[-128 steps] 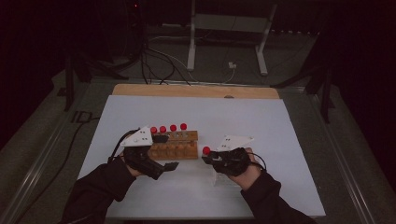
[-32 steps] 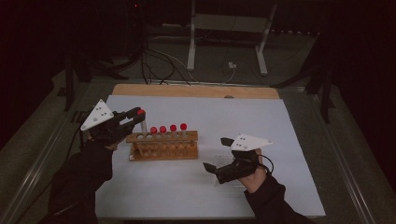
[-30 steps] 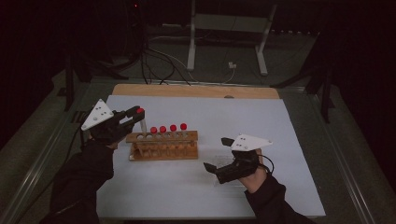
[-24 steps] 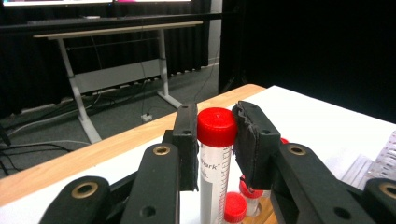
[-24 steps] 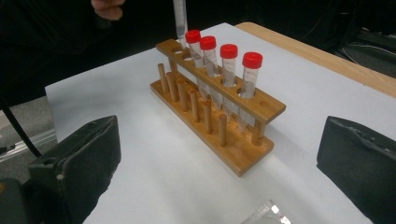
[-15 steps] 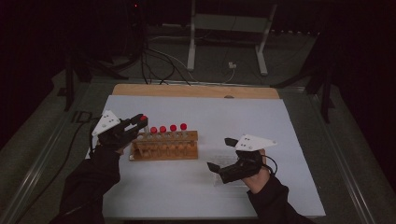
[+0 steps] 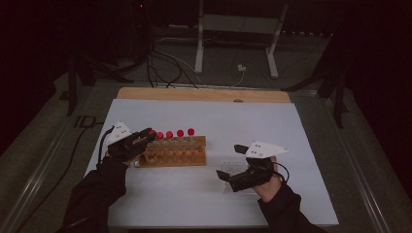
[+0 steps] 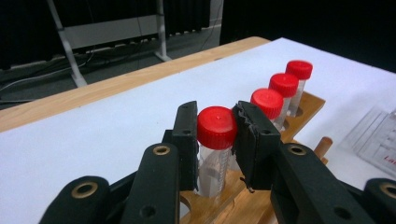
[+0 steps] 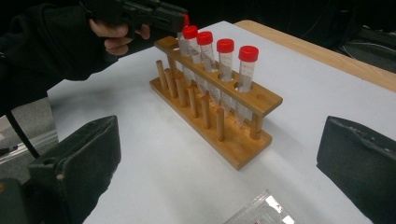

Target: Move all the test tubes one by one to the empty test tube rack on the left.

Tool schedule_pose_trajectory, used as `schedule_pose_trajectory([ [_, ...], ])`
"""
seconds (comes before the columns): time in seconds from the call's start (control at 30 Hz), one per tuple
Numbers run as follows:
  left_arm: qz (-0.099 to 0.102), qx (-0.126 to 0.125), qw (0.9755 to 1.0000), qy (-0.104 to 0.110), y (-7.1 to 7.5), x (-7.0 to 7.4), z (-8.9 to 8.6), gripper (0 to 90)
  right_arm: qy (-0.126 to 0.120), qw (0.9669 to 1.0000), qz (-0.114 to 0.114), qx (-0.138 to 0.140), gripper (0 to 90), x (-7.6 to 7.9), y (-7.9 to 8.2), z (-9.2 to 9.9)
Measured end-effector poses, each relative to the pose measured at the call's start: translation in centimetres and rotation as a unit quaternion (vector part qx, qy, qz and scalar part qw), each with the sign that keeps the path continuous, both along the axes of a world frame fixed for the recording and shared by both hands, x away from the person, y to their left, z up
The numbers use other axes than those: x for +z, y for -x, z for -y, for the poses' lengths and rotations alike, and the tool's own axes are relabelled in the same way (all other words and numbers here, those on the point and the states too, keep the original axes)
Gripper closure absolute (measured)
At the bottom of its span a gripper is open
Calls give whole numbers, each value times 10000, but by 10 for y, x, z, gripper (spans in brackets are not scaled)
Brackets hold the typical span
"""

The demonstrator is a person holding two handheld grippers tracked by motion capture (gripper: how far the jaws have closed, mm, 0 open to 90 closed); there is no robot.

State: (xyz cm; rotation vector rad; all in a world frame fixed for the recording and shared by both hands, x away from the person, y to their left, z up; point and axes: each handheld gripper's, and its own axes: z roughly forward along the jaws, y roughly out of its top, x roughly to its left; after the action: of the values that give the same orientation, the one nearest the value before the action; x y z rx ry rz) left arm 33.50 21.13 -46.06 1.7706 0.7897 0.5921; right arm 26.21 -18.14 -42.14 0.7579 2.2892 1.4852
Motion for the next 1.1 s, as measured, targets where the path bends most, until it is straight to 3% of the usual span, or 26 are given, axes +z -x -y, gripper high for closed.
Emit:
schedule_pose_trajectory([
  [0.27, -16, -4, 10000, -78, 1, -5, 0, 717, 15, 10000, -18, 2, 0, -1, 0, 1],
  [0.5, -104, -155, 9995, -264, 4, 0, -1, 679, 12, 10000, -2, 14, 0, 0, 0, 1],
  [0.7, -212, -290, 9983, -463, 15, 7, 0, 414, 8, 10000, 12, 14, 0, 0, 0, 2],
  [0.87, -329, -405, 9977, -434, 26, 14, 1, 188, -12, 10000, 19, 8, 0, 1, 1, 3],
  [1.0, -339, -512, 9974, -378, 36, 20, 1, 114, -20, 10000, 3, -11, 0, 0, 0, 4],
  [1.1, -396, -800, 9956, -283, 44, 22, 0, 14, -19, 10000, 0, -18, 0, 0, 1, 5],
])
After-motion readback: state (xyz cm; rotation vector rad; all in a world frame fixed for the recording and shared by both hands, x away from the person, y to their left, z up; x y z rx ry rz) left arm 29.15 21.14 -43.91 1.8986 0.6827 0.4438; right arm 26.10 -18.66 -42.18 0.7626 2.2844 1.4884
